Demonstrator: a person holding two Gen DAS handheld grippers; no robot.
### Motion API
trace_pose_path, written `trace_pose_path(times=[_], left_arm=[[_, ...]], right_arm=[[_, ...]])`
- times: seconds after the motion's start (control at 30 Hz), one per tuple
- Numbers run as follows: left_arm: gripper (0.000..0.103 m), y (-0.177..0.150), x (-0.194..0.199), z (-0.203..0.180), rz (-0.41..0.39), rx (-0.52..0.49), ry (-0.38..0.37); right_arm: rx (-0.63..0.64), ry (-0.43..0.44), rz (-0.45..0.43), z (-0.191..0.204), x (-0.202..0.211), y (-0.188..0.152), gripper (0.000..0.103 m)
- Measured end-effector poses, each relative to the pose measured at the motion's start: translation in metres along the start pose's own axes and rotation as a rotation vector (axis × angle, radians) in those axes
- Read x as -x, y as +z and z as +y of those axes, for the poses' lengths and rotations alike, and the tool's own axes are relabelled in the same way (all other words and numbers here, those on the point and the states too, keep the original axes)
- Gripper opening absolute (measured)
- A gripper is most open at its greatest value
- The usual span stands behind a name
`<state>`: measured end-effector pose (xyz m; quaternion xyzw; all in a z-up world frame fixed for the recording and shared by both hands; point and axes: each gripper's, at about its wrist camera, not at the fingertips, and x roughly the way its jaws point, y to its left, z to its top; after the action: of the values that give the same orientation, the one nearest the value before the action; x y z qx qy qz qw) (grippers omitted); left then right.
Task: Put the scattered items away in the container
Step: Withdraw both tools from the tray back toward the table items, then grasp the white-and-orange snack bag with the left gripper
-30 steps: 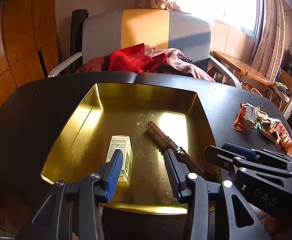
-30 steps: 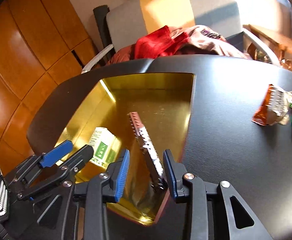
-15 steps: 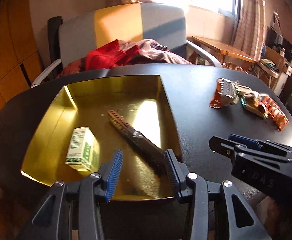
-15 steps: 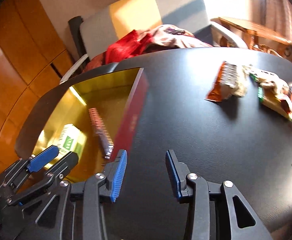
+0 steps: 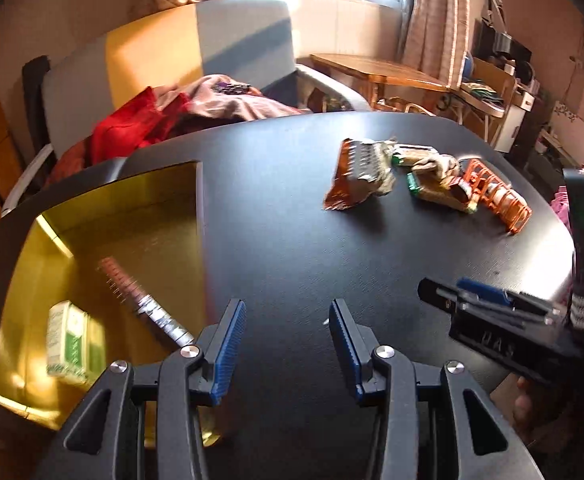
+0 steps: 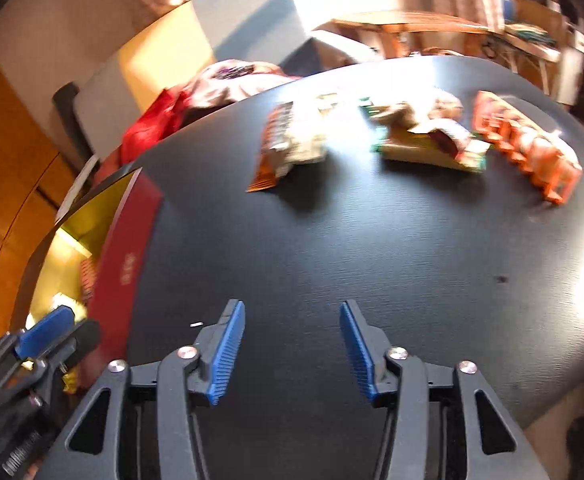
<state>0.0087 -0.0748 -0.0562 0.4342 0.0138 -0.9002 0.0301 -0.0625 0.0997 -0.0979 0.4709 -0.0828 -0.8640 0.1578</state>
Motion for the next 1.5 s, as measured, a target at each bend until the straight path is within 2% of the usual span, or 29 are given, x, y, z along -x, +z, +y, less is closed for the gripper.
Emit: trace_pose_path(times=[0.37,0.67,0.8,0.9,0.93,1.0,1.07,1.13,1.2,1.27,1.4,1.5], left_arm=[[0.044,0.081,-0.071,-0.055,0.044,-0.094,-0.209],[0.046,0.134,-0.123,-0.057,0.049,-0.125,-0.249],[0.048,0.145,-0.152,-0.063,0.117,-0.158,-0.275],[0.050,0.151,-0.169,-0.058,0.129,-0.149,-0.247],[0.055,0.154,-0.174,-0.055,0.132,-0.138,-0.245],[0.058,0.159,-0.180,-0.049,0.136,-0.104,-0.268],[0.058,0.162,-0.182,-0.051,0.132,-0.111,-0.275],[0.064,0.162,-0.185,-0.055,0.133,-0.128,-0.265],[0.064,0.161,-0.190,-0.061,0.141,-0.139,-0.256],[0.064,0.158,-0.196,-0.067,0.181,-0.148,-0.278],[0.063,0.146,-0.197,-0.070,0.178,-0.142,-0.258],[0.062,0.139,-0.192,-0.059,0.193,-0.083,-0.286]], right_arm=[[-0.135,-0.066,-0.007,-0.066,0.001,0.011,0.056],[-0.147,-0.063,-0.016,-0.083,-0.004,0.024,0.058],[-0.145,-0.059,-0.020,-0.086,-0.004,0.028,0.059],[-0.142,-0.058,-0.020,-0.089,-0.005,0.030,0.059],[-0.140,-0.059,-0.022,-0.089,-0.005,0.031,0.059],[-0.136,-0.062,-0.023,-0.090,-0.007,0.032,0.060],[-0.132,-0.062,-0.026,-0.090,-0.008,0.033,0.062],[-0.128,-0.057,-0.029,-0.090,-0.009,0.034,0.063],[-0.138,-0.029,-0.044,-0.094,-0.006,0.037,0.064],[-0.152,0.005,-0.065,-0.099,-0.002,0.041,0.065],[-0.153,0.038,-0.117,-0.114,0.006,0.065,0.066],[-0.102,0.039,-0.152,-0.116,0.002,0.097,0.069]])
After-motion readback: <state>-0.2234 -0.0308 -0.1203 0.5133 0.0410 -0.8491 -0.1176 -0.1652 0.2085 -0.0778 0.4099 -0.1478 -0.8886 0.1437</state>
